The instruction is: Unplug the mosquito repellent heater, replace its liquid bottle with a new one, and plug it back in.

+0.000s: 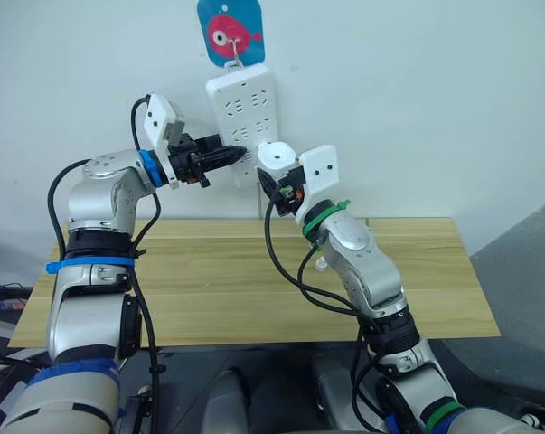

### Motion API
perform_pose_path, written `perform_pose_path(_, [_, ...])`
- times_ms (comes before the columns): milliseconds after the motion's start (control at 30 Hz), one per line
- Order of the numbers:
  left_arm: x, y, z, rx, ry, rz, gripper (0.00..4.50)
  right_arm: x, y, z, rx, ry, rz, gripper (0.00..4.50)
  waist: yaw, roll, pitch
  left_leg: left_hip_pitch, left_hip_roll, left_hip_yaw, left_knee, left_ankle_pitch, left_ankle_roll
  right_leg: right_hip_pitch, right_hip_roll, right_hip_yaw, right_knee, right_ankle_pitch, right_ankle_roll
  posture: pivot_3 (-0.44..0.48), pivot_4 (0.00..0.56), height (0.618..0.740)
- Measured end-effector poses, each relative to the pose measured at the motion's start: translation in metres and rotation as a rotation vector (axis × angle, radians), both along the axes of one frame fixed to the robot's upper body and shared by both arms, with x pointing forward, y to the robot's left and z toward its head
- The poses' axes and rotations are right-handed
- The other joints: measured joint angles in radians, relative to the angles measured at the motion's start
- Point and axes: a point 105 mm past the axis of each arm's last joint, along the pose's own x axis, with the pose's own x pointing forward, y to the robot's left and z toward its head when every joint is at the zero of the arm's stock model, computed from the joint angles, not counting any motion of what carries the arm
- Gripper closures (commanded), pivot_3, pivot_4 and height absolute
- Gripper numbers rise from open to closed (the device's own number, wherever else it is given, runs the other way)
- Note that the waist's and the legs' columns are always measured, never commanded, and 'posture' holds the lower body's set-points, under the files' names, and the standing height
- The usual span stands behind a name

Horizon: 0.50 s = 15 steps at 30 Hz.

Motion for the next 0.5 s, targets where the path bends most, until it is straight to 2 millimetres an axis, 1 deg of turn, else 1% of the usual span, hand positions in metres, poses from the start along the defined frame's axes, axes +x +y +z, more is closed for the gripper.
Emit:
perform_pose_path(33, [0.0,0.0,0.0,0.001,-0.002,0.0,3.15,0.0,0.0,0.0,0.001,0.0,0.0,0.81,0.0,0.0,0.0,0.0,0.0,0.0,0.0,0.0,0.0,0.0,0.0,0.0,0.0,0.0,0.0,-0.148,0.184,0.704])
perform_pose_path(100, [-0.001,-0.007,-0.001,-0.014,0.001,-0.032,3.15,0.003,-0.002,0.003,0.01,0.0,-0.016,0.2,0.005,0.0,0.0,0.0,-0.001,0.0,0.0,0.0,0.0,0.0,0.0,0.0,0.0,0.0,0.0,-0.147,0.184,0.704])
perform_pose_path(133, [-0.001,-0.008,-0.001,-0.017,-0.005,-0.038,3.15,0.003,-0.002,0.006,0.015,-0.006,-0.017,0.0,0.006,0.0,0.0,-0.002,0.0,-0.001,0.0,0.0,0.0,-0.001,0.0,-0.001,0.0,0.001,-0.001,-0.147,0.184,0.704])
perform_pose_path(233, [-0.001,-0.008,0.0,-0.011,-0.026,-0.037,3.15,-0.001,-0.007,0.006,-0.003,-0.002,-0.015,0.0,0.01,0.0,0.0,-0.004,-0.001,-0.001,-0.001,0.0,0.0,-0.001,-0.001,-0.001,-0.003,0.001,-0.002,-0.146,0.185,0.704])
perform_pose_path(333, [0.001,-0.006,0.0,-0.01,-0.046,-0.025,3.15,-0.009,-0.018,0.001,-0.019,0.016,-0.022,0.0,0.011,0.0,0.0,-0.004,-0.001,-0.001,-0.001,0.0,0.0,-0.001,-0.002,-0.001,-0.004,0.001,-0.002,-0.144,0.186,0.704])
perform_pose_path(400, [0.003,-0.005,-0.001,-0.014,-0.049,-0.015,2.44,-0.017,-0.022,-0.001,-0.026,0.027,-0.008,0.0,0.01,0.0,0.0,-0.003,-0.001,-0.001,0.0,0.0,0.0,-0.001,-0.001,-0.001,-0.003,0.001,-0.002,-0.144,0.186,0.704])
perform_pose_path(433, [0.006,-0.001,-0.001,-0.028,-0.044,0.017,2.21,-0.022,-0.021,-0.001,-0.024,0.03,0.008,0.0,0.01,0.0,0.0,-0.003,-0.001,-0.001,0.0,0.0,0.0,-0.001,-0.001,-0.001,-0.002,0.0,0.0,-0.143,0.185,0.704])
perform_pose_path(500, [0.013,0.015,0.0,-0.05,-0.04,0.113,1.6,-0.032,-0.02,0.002,-0.027,0.023,0.038,0.0,0.006,0.0,0.0,-0.003,0.0,-0.001,-0.001,0.0,0.0,-0.002,0.0,-0.001,-0.002,-0.001,0.001,-0.139,0.184,0.704])
